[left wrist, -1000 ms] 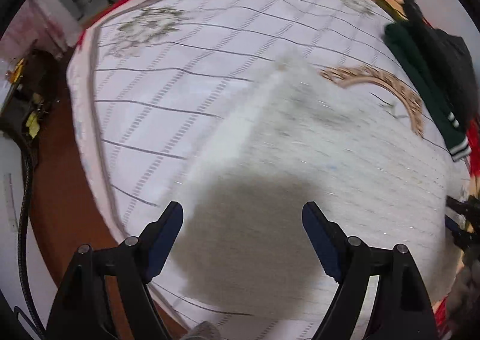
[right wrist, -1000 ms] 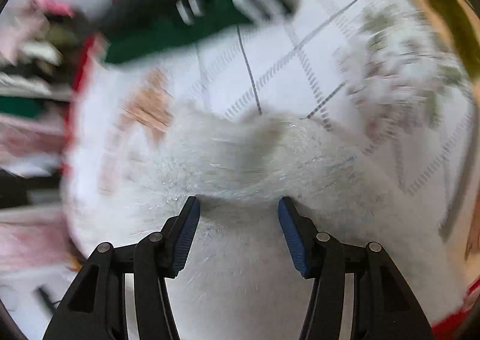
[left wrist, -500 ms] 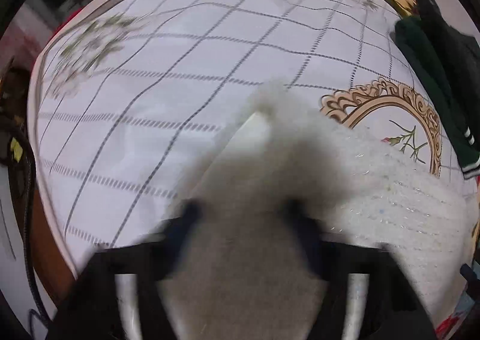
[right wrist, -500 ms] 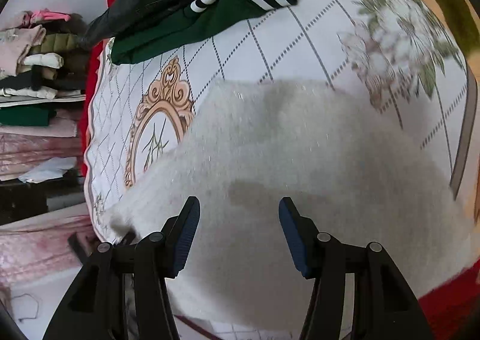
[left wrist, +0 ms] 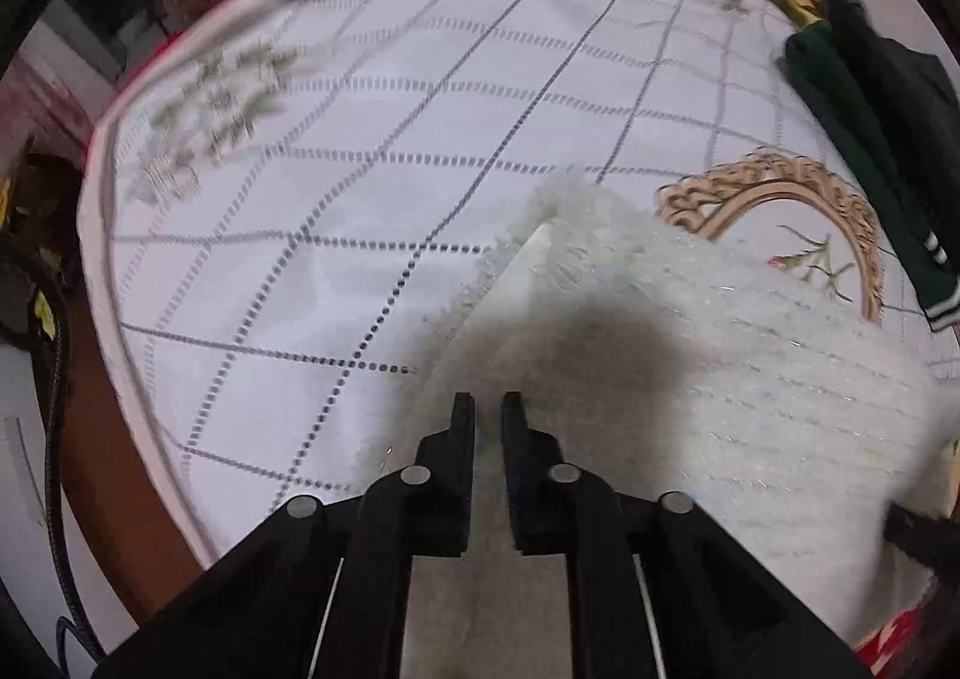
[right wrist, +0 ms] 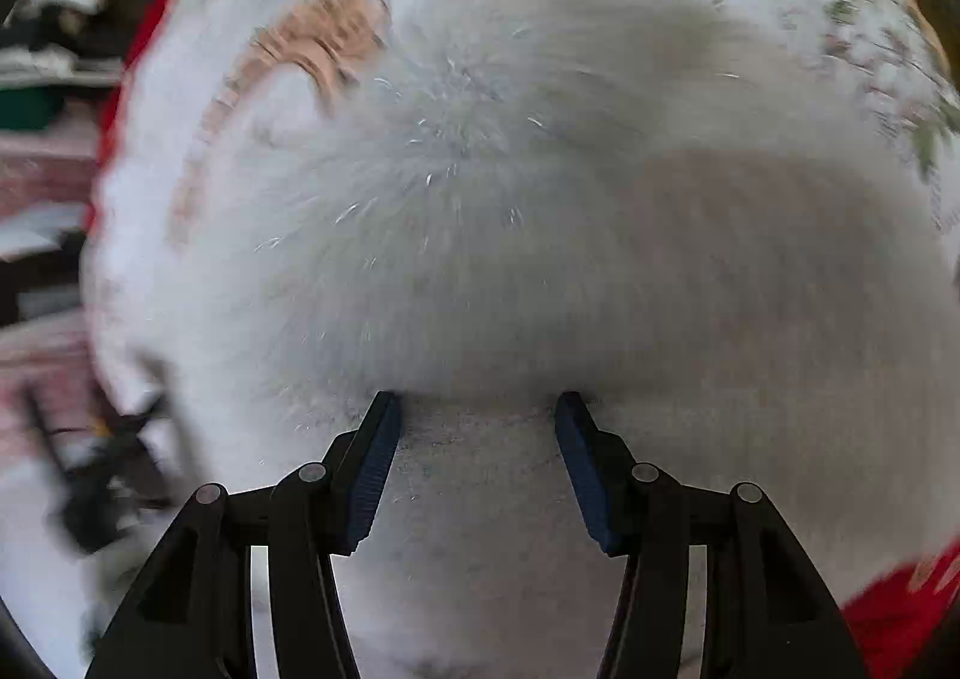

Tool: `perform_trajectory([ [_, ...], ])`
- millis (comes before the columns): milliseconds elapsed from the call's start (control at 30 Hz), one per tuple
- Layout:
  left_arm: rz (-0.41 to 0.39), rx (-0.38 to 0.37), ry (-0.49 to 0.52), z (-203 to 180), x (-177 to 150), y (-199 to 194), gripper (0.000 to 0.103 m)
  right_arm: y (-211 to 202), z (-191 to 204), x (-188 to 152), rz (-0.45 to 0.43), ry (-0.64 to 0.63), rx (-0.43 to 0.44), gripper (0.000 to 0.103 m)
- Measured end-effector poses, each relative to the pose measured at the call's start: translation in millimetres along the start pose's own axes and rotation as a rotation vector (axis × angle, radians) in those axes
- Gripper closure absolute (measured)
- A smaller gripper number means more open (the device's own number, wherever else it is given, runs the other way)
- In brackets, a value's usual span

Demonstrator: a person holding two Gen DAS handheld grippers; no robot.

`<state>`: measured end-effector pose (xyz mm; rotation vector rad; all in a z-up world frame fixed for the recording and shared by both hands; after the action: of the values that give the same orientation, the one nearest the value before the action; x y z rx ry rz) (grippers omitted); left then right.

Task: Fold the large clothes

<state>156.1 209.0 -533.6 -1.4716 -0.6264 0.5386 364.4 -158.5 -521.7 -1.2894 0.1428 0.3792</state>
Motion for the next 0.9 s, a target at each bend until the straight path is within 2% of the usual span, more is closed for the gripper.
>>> perform_trajectory([
  [100,-0.07,0.039,0.043,-10.7,-11.0,-34.0,0.092,0.3,7.1,8.9,0.025,0.003,-0.039,0.047],
  [133,-0.09,0.028,0.054,-15.3,-15.7,-45.4,0.084,-2.3,5.7,9.4,0.036,0.011,-0.024,0.047],
  [200,-0.122,-0.002,0.067,-25.1,-22.9,-61.7,0.051,-14.3,-2.1,3.4,0.004,0.026,0.055,0.047],
  [233,-0.136,-0.014,0.073,-29.0,-25.2,-69.2,0.015,-21.5,-5.8,-0.9,-0.019,0.029,0.09,0.047],
  [267,-0.164,-0.034,0.086,-37.9,-30.8,-78.4,0.009,-32.8,-11.3,-9.0,-0.063,0.03,0.139,0.046],
  [333,-0.189,-0.055,0.127,-59.9,-35.4,-85.0,0.009,-54.5,-25.1,-28.5,-0.142,0.035,0.209,0.043],
  [433,-0.165,-0.078,0.199,-93.1,-39.5,-79.8,0.009,-81.5,-58.3,-67.9,-0.222,0.081,0.272,0.039],
  [600,-0.068,-0.111,0.271,-152.4,-72.5,-53.0,0.009,-84.3,-122.0,-126.2,-0.251,0.207,0.329,0.025],
  [667,-0.029,-0.105,0.285,-175.1,-87.8,-35.6,0.009,-70.6,-152.4,-142.5,-0.247,0.291,0.354,0.024],
  [800,0.028,-0.061,0.333,-206.1,-104.9,0.8,0.009,-33.4,-195.1,-147.1,-0.265,0.416,0.448,0.024],
  [900,0.051,-0.025,0.347,-213.9,-108.2,23.4,0.007,-4.6,-213.9,-130.4,-0.302,0.46,0.584,0.024],
])
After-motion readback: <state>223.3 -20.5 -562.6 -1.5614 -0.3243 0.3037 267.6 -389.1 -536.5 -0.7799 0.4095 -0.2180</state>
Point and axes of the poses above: each gripper's, at about its wrist camera, not at the fingertips, and y roughly the way its jaws point, z to its left, x to its top, the point moved 3 cm from there along y, roughly the way its jaws point, and after that the axes turned 10 degrees about z, right-handed, at the moved point
